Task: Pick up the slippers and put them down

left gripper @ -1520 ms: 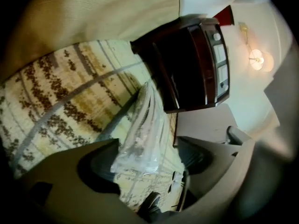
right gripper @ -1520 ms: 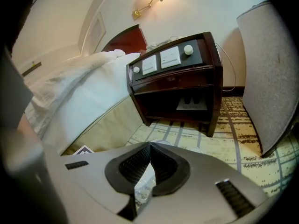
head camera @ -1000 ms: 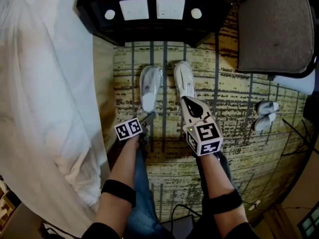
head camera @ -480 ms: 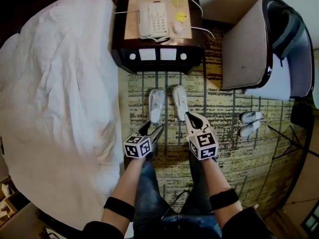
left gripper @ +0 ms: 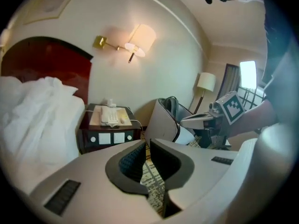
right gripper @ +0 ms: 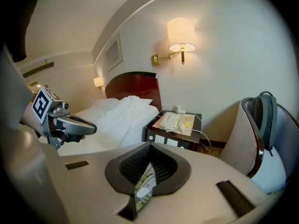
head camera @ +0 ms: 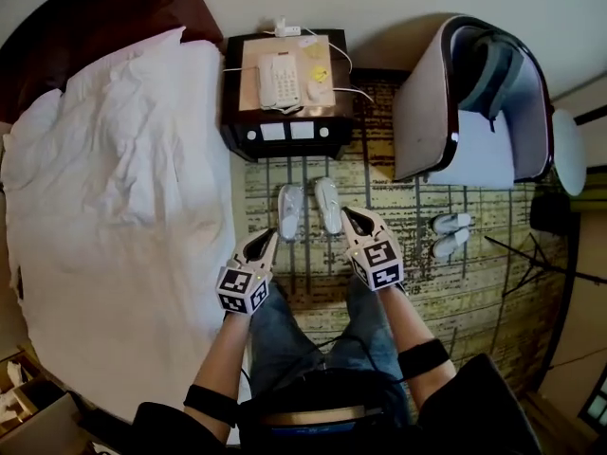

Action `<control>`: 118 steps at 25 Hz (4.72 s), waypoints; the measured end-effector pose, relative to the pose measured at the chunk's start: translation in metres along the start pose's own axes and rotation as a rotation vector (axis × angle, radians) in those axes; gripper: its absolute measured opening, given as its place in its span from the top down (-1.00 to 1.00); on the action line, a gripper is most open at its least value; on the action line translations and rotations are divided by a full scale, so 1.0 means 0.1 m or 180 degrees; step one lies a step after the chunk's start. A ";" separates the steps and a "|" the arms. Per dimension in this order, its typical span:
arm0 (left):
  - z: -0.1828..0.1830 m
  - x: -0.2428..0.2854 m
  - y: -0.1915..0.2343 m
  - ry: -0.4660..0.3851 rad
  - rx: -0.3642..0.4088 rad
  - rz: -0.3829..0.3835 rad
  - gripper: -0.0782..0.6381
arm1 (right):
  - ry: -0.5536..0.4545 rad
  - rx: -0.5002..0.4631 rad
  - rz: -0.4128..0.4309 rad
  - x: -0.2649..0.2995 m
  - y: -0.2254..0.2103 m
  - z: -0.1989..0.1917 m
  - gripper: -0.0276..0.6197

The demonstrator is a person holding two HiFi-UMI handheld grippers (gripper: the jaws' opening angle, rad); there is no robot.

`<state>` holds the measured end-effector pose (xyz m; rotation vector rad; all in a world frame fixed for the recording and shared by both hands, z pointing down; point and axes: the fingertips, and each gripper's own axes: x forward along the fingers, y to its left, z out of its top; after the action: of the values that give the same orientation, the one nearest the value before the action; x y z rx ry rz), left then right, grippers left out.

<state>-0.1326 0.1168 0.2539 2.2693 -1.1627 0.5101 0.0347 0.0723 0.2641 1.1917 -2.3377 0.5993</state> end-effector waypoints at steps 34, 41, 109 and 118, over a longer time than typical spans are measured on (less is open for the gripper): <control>1.03 -0.85 -0.26 -0.0478 0.0413 0.0324 0.78 | -0.0023 -0.0097 -0.0098 -0.93 0.19 0.43 0.91; 1.03 -0.80 -0.28 -0.0456 0.0408 0.0295 0.78 | -0.0021 -0.0064 -0.0091 -0.97 0.20 0.45 0.91; -2.81 3.62 1.01 -0.0142 0.0712 -0.0186 0.78 | 0.1611 0.0999 -0.0872 3.52 -1.13 -6.11 -0.88; -3.38 3.90 1.26 -0.0167 0.0693 -0.0096 0.78 | 0.1371 0.0840 -0.1020 3.98 -1.30 -6.76 -0.89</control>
<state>-0.0486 0.0195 0.7700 2.4948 -1.1445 0.5942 0.0614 0.1292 1.0571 1.3566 -1.7064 0.9585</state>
